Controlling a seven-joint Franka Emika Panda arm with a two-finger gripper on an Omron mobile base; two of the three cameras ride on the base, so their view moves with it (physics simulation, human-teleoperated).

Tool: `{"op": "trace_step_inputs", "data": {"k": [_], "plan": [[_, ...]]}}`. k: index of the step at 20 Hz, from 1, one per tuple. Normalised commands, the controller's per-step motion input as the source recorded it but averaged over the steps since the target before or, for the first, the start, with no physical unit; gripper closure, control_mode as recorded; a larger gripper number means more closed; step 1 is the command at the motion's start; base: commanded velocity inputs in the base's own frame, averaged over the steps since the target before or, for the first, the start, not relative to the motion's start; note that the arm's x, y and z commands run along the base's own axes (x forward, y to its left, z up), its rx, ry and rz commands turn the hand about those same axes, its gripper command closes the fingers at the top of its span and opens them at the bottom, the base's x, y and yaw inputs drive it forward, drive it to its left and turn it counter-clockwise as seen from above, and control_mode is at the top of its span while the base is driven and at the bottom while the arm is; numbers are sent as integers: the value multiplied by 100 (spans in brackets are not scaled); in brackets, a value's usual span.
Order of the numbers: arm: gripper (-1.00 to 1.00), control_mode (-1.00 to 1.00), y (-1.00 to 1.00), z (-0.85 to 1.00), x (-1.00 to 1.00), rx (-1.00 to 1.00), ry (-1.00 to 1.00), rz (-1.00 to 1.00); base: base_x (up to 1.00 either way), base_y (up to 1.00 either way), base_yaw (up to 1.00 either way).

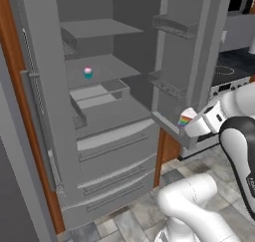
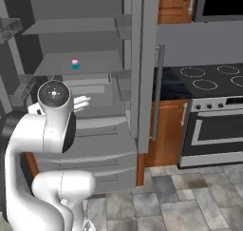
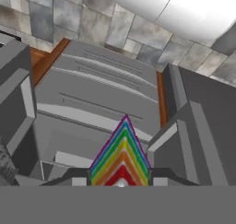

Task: Take the cake and cupcake from the fridge and place them on the empty tray on the dining counter.

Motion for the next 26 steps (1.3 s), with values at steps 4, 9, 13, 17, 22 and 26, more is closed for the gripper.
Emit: {"op": "trace_step_inputs", "data": {"k": [4, 9, 13, 17, 22, 26], "plan": [[100, 100, 0, 0, 0, 0, 0, 0, -57, -14, -34], [100, 100, 0, 0, 0, 0, 0, 0, -41, -6, -40], [100, 100, 0, 0, 0, 0, 0, 0, -30, -1, -43], [100, 100, 0, 0, 0, 0, 0, 0, -30, 0, -47], [100, 100, 0, 0, 0, 0, 0, 0, -33, 0, -50], [100, 100, 0, 0, 0, 0, 0, 0, -34, -1, -50]]}}
